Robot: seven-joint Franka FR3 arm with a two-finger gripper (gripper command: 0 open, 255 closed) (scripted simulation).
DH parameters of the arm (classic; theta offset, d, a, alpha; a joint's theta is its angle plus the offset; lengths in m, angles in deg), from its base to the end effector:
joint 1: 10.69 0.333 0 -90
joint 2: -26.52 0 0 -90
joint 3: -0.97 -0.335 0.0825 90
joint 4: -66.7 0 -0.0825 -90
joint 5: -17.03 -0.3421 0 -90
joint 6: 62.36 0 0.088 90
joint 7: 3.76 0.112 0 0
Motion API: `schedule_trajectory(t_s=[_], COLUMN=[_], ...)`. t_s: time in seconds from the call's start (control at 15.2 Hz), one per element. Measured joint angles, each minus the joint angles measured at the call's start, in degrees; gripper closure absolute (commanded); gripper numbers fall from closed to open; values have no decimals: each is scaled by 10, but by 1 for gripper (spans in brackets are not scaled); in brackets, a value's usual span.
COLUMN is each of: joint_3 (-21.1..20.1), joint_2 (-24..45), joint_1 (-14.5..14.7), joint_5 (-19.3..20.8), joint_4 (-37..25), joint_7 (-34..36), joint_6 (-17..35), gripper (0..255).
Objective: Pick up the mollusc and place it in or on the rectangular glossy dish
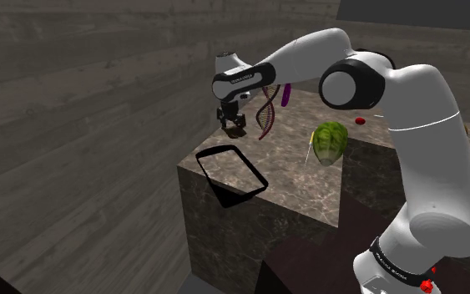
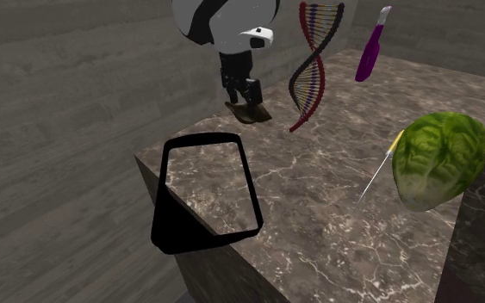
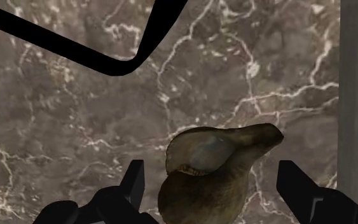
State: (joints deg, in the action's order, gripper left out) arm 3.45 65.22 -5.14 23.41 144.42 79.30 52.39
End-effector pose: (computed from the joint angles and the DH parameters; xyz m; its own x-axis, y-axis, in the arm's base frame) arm 0.7008 0.0375 0.3509 0.2310 -0.9653 0.1216 -0.9728 -0.2268 0.0473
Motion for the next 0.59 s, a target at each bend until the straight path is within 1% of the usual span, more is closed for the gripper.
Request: schedule_trajectory(t_s=[0.26,0.59], joint_3=[1,1], joint_2=[9,10], joint_1=[-2,-2], joint_5=[0,0], joint_4=[9,10], joint_7=[3,3], joint_6=[17,19], gripper=[0,0])
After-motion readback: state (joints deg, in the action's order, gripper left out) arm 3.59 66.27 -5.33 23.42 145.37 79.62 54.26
